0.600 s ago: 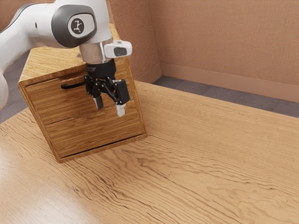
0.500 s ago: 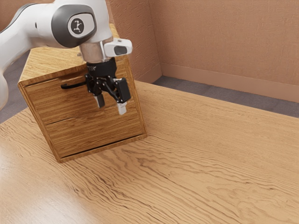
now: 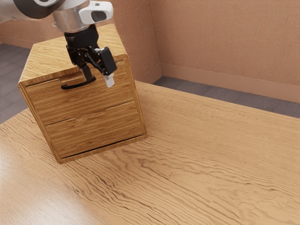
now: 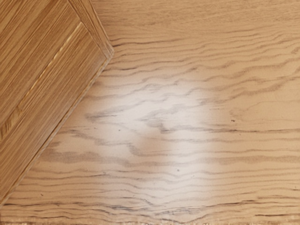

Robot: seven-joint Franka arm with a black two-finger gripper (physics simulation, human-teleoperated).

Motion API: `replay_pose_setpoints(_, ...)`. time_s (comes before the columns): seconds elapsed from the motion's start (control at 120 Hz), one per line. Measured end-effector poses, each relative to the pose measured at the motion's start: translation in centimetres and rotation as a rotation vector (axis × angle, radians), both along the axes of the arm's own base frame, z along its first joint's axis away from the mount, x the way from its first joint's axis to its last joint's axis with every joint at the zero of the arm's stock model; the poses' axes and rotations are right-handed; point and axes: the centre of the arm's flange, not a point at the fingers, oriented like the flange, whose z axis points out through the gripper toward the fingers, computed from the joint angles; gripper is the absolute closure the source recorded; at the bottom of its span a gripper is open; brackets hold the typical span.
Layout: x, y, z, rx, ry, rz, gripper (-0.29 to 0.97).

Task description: Pull the drawer handle with one arm to open the drawer

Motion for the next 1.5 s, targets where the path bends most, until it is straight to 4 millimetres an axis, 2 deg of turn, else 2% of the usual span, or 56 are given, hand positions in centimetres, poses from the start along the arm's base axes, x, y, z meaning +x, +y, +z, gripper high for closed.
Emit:
replay_pose_setpoints(0.2,-1.1,0.2,0.5,0.01,0.017,-0.002,0.0)
replay_pose_setpoints(0.283,-1.9,-0.4,0.5,0.017,0.037,-0.035,0.0)
replay_pose_setpoints(0.342,-3.6,-1.6,-0.4,0.039,0.079,-0.07,0.0)
replay_pose_setpoints(0.458,-9.5,-4.5,-2.8,0.102,0.09,-0.166,0.0)
replay_pose_setpoints(0.525,-10.5,-5.0,-4.3,0.115,0.071,-0.226,0.0)
replay_pose_setpoints(0.583,-10.3,-6.9,-4.7,0.13,0.036,-0.308,0.0)
replay_pose_setpoints(0.625,-10.0,-7.2,-4.9,0.139,0.012,-0.346,0.0)
replay_pose_setpoints(0.825,-9.1,-2.6,-5.1,0.153,-0.025,-0.402,0.0)
replay_pose_setpoints(1.075,-8.3,-2.0,-5.5,0.16,-0.025,-0.582,0.0)
replay_pose_setpoints(1.225,-6.3,-0.5,-6.1,0.151,-0.013,-0.656,0.0)
replay_pose_setpoints(1.367,-5.0,1.9,-6.3,0.142,-0.008,-0.69,0.0)
replay_pose_setpoints(1.5,-4.4,2.6,-6.2,0.141,-0.003,-0.731,0.0)
